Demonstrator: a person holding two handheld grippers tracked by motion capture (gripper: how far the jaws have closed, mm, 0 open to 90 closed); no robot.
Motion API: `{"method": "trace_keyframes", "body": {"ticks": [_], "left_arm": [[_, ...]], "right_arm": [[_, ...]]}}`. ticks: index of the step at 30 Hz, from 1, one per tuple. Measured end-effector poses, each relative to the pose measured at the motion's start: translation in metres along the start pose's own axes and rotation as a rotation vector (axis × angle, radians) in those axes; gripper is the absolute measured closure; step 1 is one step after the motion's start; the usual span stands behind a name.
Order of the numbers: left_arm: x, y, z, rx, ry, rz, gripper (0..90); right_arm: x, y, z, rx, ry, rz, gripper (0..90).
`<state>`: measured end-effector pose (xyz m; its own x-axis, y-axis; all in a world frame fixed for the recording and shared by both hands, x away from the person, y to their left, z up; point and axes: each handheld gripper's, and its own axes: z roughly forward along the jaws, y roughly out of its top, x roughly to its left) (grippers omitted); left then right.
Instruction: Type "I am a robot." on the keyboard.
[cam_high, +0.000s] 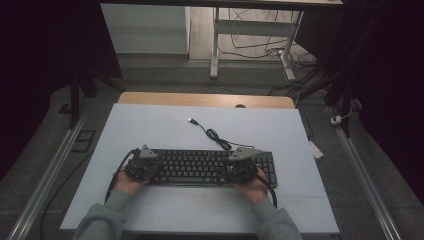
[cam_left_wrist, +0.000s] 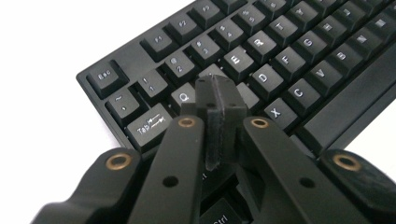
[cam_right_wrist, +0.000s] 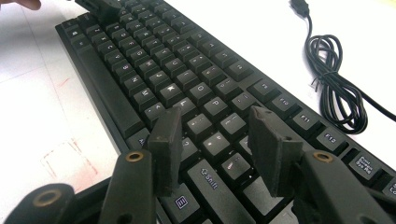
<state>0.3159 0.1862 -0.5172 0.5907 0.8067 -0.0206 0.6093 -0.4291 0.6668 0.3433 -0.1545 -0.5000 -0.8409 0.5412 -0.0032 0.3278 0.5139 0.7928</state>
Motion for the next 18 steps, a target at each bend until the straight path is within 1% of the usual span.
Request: {"method": "trace_keyframes", "body": {"ticks": [3, 5, 7, 10, 13, 18], "left_arm": [[0.0, 0.001, -0.005, -0.035, -0.016, -0.006, 88.6], [0.0, 0.002, -0.01, -0.063, -0.035, -0.014, 85.0], [0.0, 0.003, -0.014, -0.095, -0.045, -0.023, 76.3], [0.001, 0.004, -0.02, -0.13, -0.059, -0.038, 62.6], [0.0, 0.006, -0.024, -0.141, -0.078, -0.057, 51.5], [-0.001, 0.008, -0.025, -0.138, -0.095, -0.05, 40.3]], "right_arm": [[0.0, 0.0, 0.0, -0.002, -0.001, -0.001, 54.9], [0.0, 0.0, 0.0, -0.002, -0.001, 0.001, 54.9], [0.0, 0.0, -0.001, -0.002, -0.001, 0.002, 54.9], [0.0, 0.0, -0.001, -0.003, 0.0, 0.001, 54.9], [0.0, 0.0, 0.0, -0.002, 0.0, 0.002, 54.8], [-0.001, 0.0, 0.0, -0.003, 0.002, 0.002, 54.8]]}}
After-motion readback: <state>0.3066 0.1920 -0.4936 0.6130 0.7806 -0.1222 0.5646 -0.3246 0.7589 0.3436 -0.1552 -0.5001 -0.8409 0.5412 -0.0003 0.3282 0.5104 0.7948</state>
